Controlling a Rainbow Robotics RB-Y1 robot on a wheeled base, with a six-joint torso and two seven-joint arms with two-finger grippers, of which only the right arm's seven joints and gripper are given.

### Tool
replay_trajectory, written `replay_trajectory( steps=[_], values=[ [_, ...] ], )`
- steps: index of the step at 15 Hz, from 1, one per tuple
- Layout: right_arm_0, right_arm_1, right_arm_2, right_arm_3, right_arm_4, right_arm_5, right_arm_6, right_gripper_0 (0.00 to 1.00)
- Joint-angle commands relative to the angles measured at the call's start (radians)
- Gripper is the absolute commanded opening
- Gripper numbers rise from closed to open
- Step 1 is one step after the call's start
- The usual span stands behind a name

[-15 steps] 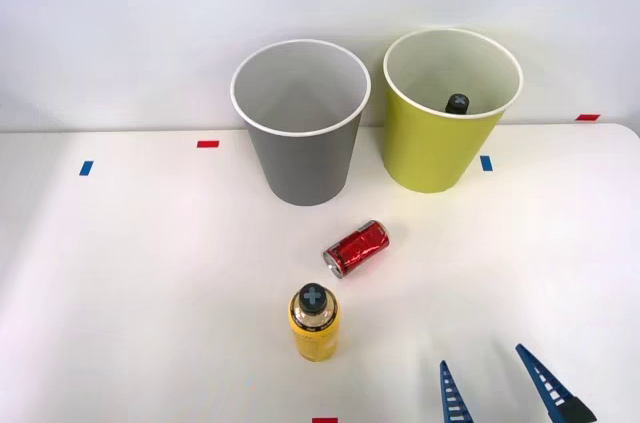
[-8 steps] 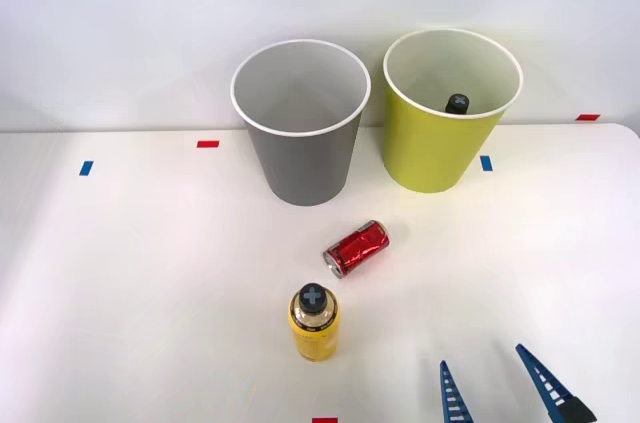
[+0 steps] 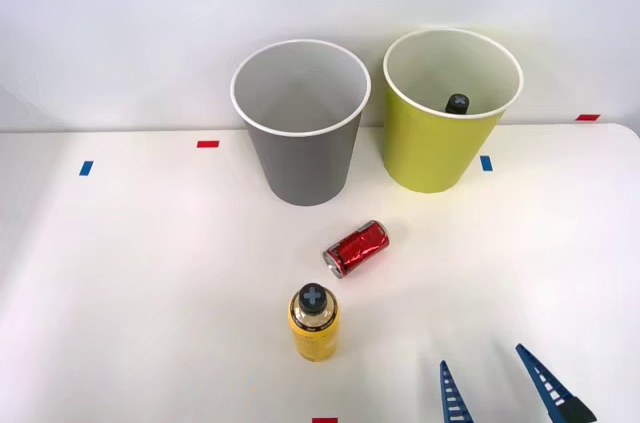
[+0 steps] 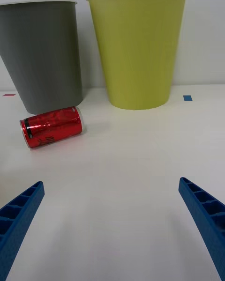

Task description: Put cans in the gray bin, plastic bottles in the light green bin

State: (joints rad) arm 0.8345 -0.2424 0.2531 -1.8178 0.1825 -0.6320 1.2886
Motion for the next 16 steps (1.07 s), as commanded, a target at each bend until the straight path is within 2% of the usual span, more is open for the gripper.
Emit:
replay_trajectory(
  steps=[1, 14, 16],
  values=[
    [0.000, 0.000, 0.000, 0.000, 0.000, 0.000, 0.000, 1.00],
    [0.000, 0.000, 0.000, 0.000, 0.000, 0.000, 0.000, 1.00],
    [-0.026, -0.003, -0.002, 0.063, -0.003, 0.005, 0.000, 1.00]
  ],
)
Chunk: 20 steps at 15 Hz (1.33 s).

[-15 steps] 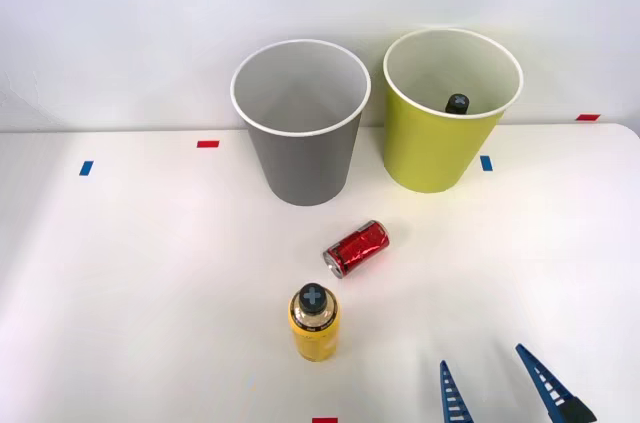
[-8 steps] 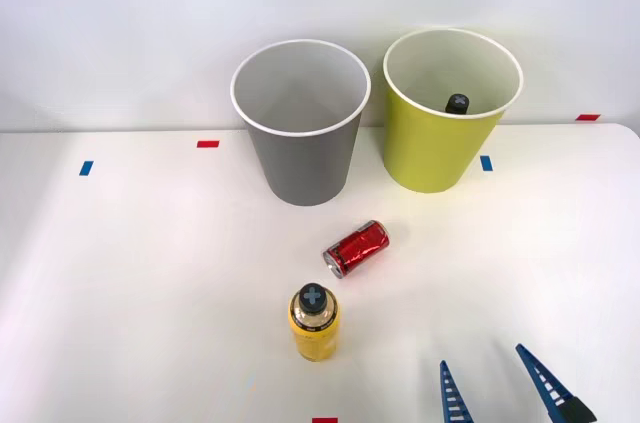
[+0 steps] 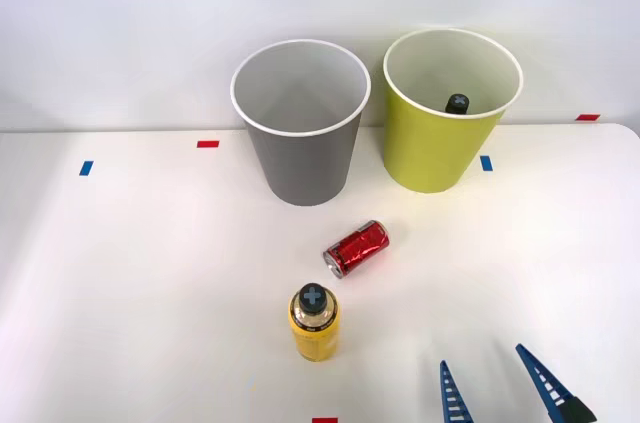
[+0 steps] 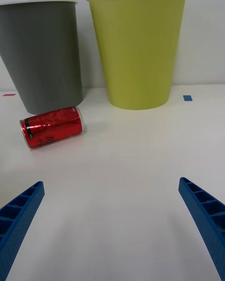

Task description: Put cans in the gray bin, plastic bottles in the light green bin

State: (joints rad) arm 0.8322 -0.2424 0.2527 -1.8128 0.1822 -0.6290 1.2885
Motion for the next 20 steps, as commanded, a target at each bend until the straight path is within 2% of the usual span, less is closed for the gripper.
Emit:
replay_trajectory(
  steps=[1, 4, 8, 9, 11, 15, 17, 20],
  values=[
    [-0.038, -0.017, 0.002, 0.075, -0.004, -0.026, -0.002, 1.00],
    [-0.079, -0.138, 0.033, 0.072, -0.027, -0.139, 0.006, 1.00],
    [-0.196, -0.345, 0.166, 0.061, -0.128, -0.139, 0.041, 1.00],
    [-0.211, -0.377, 0.194, 0.059, -0.141, -0.147, 0.057, 1.00],
    [-0.245, -0.439, 0.280, 0.059, -0.253, -0.179, 0.206, 1.00],
    [-0.358, -0.540, 0.488, 0.059, -0.487, -0.218, 0.408, 1.00],
    [-0.443, -0.568, 0.585, 0.059, -0.564, -0.218, 0.466, 1.00],
    [-0.548, -0.581, 0.692, 0.061, -0.655, -0.221, 0.489, 1.00]
  ],
)
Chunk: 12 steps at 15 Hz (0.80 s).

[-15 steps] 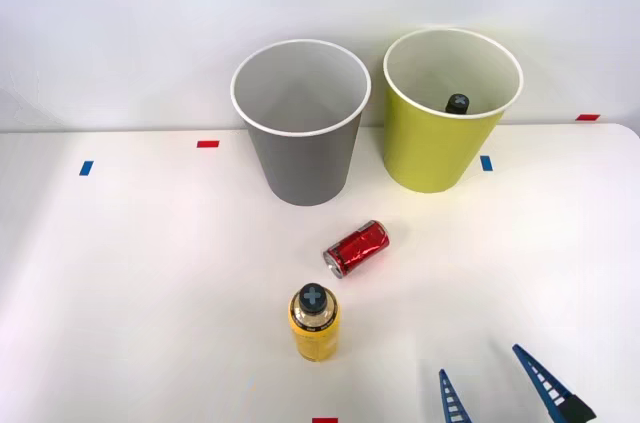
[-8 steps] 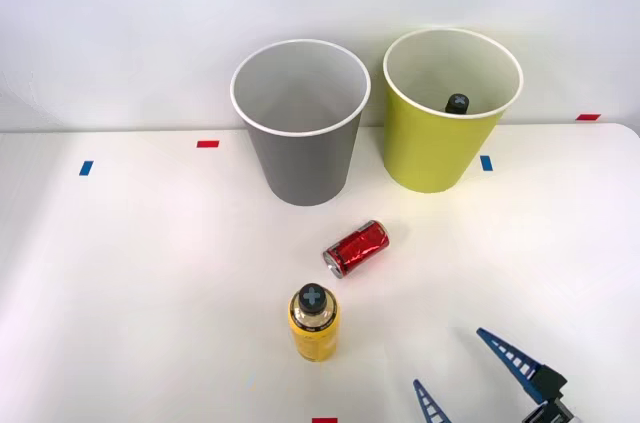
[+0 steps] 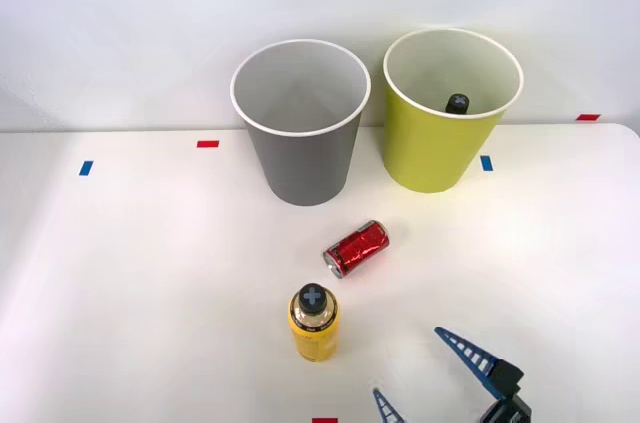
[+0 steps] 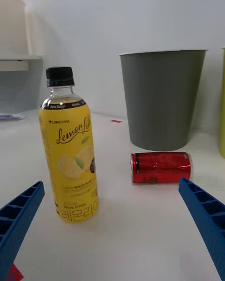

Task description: Put cans in the gray bin, plastic bottles in the light green bin

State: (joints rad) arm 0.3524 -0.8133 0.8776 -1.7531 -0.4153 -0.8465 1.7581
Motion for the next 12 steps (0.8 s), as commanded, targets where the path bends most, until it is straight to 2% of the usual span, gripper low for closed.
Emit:
replay_trajectory(
  steps=[1, 5, 9, 12],
  values=[
    [-0.089, -0.004, 0.077, 0.000, -0.065, -0.005, 0.026, 1.00],
    [-0.115, 0.008, 0.095, 0.001, -0.065, 0.007, 0.034, 1.00],
    [-0.168, 0.014, 0.175, 0.001, -0.109, 0.020, 0.058, 1.00],
    [-0.208, 0.039, 0.204, 0.001, -0.123, 0.029, 0.078, 1.00]
  ],
)
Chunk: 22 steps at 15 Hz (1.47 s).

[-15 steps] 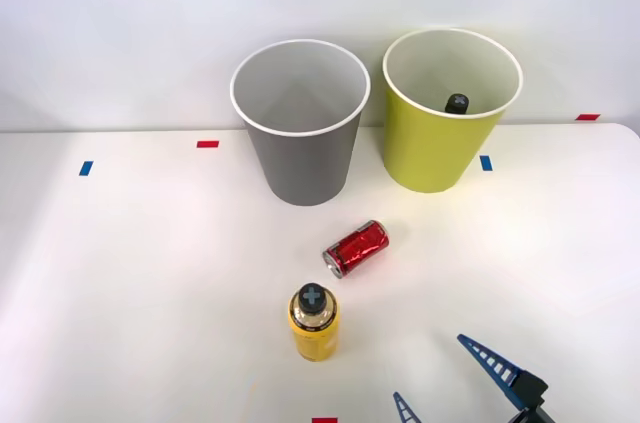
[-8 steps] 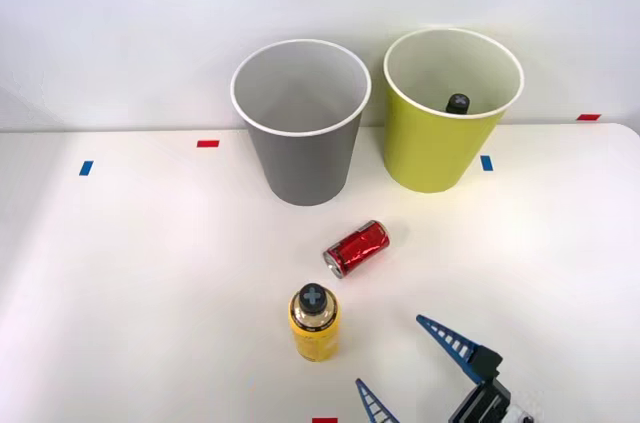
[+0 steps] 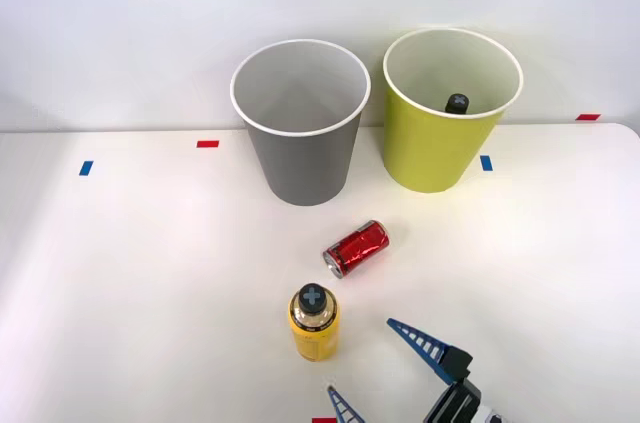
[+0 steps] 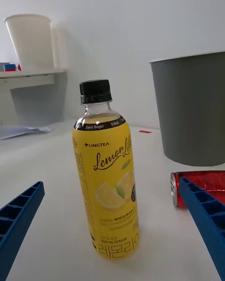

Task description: Put cans in the gray bin, plastic bottles in the light green bin

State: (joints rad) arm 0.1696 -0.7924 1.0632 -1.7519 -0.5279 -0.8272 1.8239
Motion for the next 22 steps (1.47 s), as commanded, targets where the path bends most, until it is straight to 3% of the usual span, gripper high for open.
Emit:
replay_trajectory(
  steps=[1, 4, 14, 22],
  values=[
    [-0.033, 0.027, 0.018, 0.000, -0.018, 0.030, 0.018, 1.00],
    [-0.062, 0.067, 0.017, 0.009, -0.047, 0.074, 0.046, 1.00],
    [-0.223, 0.265, 0.037, 0.244, -0.044, 0.065, 0.043, 1.00],
    [-0.274, 0.294, 0.035, 0.258, -0.052, 0.088, 0.052, 1.00]
  ],
)
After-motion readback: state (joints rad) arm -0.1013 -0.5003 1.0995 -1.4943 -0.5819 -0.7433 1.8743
